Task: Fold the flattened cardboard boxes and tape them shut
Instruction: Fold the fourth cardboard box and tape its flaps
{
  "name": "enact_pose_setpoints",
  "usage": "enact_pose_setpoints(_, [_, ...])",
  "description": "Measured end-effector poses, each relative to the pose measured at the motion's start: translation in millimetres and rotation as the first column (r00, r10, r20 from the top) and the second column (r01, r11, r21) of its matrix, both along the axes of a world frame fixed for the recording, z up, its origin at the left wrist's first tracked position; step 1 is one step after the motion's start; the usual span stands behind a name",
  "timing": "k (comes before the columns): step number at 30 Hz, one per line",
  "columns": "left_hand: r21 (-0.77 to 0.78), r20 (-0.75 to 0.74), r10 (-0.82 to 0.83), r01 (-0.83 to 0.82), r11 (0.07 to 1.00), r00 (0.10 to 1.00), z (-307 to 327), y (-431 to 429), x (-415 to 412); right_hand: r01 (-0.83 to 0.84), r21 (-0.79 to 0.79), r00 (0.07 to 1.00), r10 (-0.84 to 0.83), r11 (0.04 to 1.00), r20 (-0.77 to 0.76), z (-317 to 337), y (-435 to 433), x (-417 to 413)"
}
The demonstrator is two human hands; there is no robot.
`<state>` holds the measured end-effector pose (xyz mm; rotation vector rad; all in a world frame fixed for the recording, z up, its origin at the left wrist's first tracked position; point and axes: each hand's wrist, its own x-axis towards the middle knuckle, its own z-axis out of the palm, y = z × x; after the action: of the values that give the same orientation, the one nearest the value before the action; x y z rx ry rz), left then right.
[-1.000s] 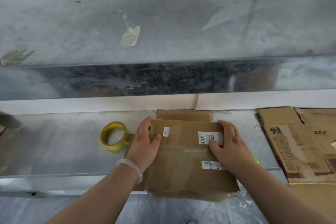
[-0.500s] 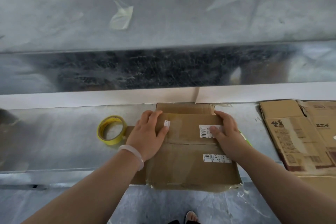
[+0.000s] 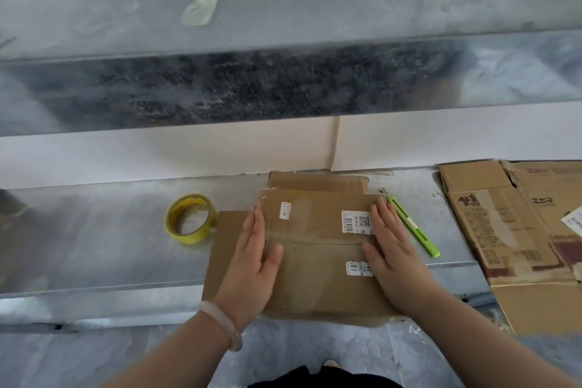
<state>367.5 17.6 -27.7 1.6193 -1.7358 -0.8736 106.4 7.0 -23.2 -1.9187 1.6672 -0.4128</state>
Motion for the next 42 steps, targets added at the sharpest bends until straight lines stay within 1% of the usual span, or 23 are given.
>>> enact_pose_setpoints(2, [0.041,0.003,-0.024,0.024,0.999,1.0,-4.2,2.6,-2.3,-0.013,-0.016,0.997,0.012,1.0,-0.071,-2.3,-4.9,1.4])
enact_pose_setpoints(4, [0.088,0.022,-0.017,0.015,0.996,1.0,-2.2,-3.6,-3.2,-0.033,0.037,0.996,0.036,0.999,-0.083,-1.5,-12.0,-2.3])
enact_pose_setpoints(6, [0.12,0.031,0.02,-0.024,0.992,0.999,0.0,-8.0,-6.1,-0.02,0.096,1.0,0.019,0.995,0.008,6.6,-19.3,-9.8])
enact_pose_setpoints(8, [0.127,0.011,0.072,-0.073,0.989,0.997,1.9,-9.0,-9.5,0.075,0.103,0.987,-0.089,0.992,0.137,14.0,-16.7,-16.1])
enact_pose_setpoints(10, [0.087,-0.008,0.149,-0.148,0.985,0.989,4.2,-11.3,-11.9,0.182,0.116,0.952,-0.205,0.976,0.228,15.9,-1.8,-18.8])
enact_pose_setpoints(11, [0.058,-0.028,0.2,-0.199,0.978,0.979,5.0,-13.5,-12.3,0.195,0.129,0.939,-0.223,0.972,0.262,13.9,7.8,-18.3])
enact_pose_setpoints(13, [0.039,-0.086,0.294,-0.292,0.956,0.952,6.3,-17.9,-11.6,0.15,0.153,0.935,-0.191,0.977,0.298,6.5,24.5,-14.1])
enact_pose_setpoints(15, [0.026,-0.09,0.339,-0.338,0.941,0.937,5.2,-17.0,-10.0,0.133,0.143,0.955,-0.165,0.981,0.245,0.8,33.8,-7.6])
enact_pose_setpoints(17, [-0.006,-0.077,0.333,-0.334,0.942,0.94,1.2,-8.7,-8.4,0.144,0.107,0.97,-0.161,0.984,0.182,-0.7,36.7,-1.4])
enact_pose_setpoints(20, [0.024,-0.159,0.22,-0.219,0.975,0.962,-8.2,14.8,-11.6,0.118,0.051,0.984,-0.124,0.992,0.126,-0.9,42.3,1.6])
enact_pose_setpoints(23, [-0.018,-0.087,0.156,-0.158,0.987,0.984,-15.1,26.7,-15.1,0.098,0.009,0.995,-0.099,0.995,0.027,-1.8,47.6,-2.6])
enact_pose_setpoints(26, [0.0,-0.055,0.188,-0.188,0.982,0.981,-14.1,19.7,-17.1,0.104,-0.019,0.994,-0.105,0.994,-0.012,-1.2,41.8,-3.0])
enact_pose_setpoints(29, [0.022,-0.045,0.261,-0.26,0.965,0.964,-10.9,9.6,-18.0,0.143,0.008,0.99,-0.143,0.99,0.011,-2.3,32.3,0.8])
enact_pose_setpoints(30, [0.034,-0.085,0.309,-0.307,0.951,0.947,-8.9,8.9,-19.7,0.161,0.027,0.986,-0.162,0.987,0.044,-2.6,31.6,1.6])
enact_pose_setpoints(31, [0.061,-0.159,0.368,-0.363,0.93,0.916,-5.5,10.3,-23.1,0.187,0.051,0.977,-0.191,0.981,0.093,-3.0,32.6,2.1])
enact_pose_setpoints(33, [0.134,-0.316,0.469,-0.451,0.883,0.825,-4.5,16.8,-31.6,0.259,0.108,0.94,-0.276,0.96,0.199,-3.4,37.3,2.4])
enact_pose_setpoints(34, [0.159,-0.359,0.482,-0.457,0.875,0.799,-6.7,20.3,-34.3,0.281,0.128,0.925,-0.304,0.951,0.23,-4.0,39.8,2.3])
enact_pose_setpoints(36, [0.19,-0.395,0.436,-0.393,0.9,0.808,-9.6,22.2,-32.5,0.259,0.125,0.938,-0.28,0.958,0.206,-3.5,41.9,1.1])
enact_pose_setpoints(37, [0.186,-0.384,0.395,-0.349,0.919,0.835,-9.2,20.2,-28.9,0.229,0.119,0.956,-0.246,0.966,0.162,-1.7,39.9,-0.2])
enact_pose_setpoints(38, [0.176,-0.338,0.354,-0.31,0.934,0.872,-8.0,16.5,-24.7,0.204,0.126,0.97,-0.218,0.971,0.108,0.9,36.3,-2.1])
enact_pose_setpoints(39, [0.166,-0.254,0.324,-0.289,0.943,0.911,-6.7,12.3,-20.6,0.19,0.141,0.978,-0.2,0.971,0.056,3.8,31.5,-3.6])
enact_pose_setpoints(41, [0.122,-0.026,0.31,-0.305,0.945,0.95,-1.5,6.3,-16.2,0.194,0.137,0.981,-0.191,0.971,-0.034,9.6,21.5,-4.4])
enact_pose_setpoints(42, [0.012,0.114,0.298,-0.302,0.953,0.948,3.9,4.6,-15.9,0.192,0.095,0.98,-0.186,0.977,-0.068,13.1,16.8,-3.8])
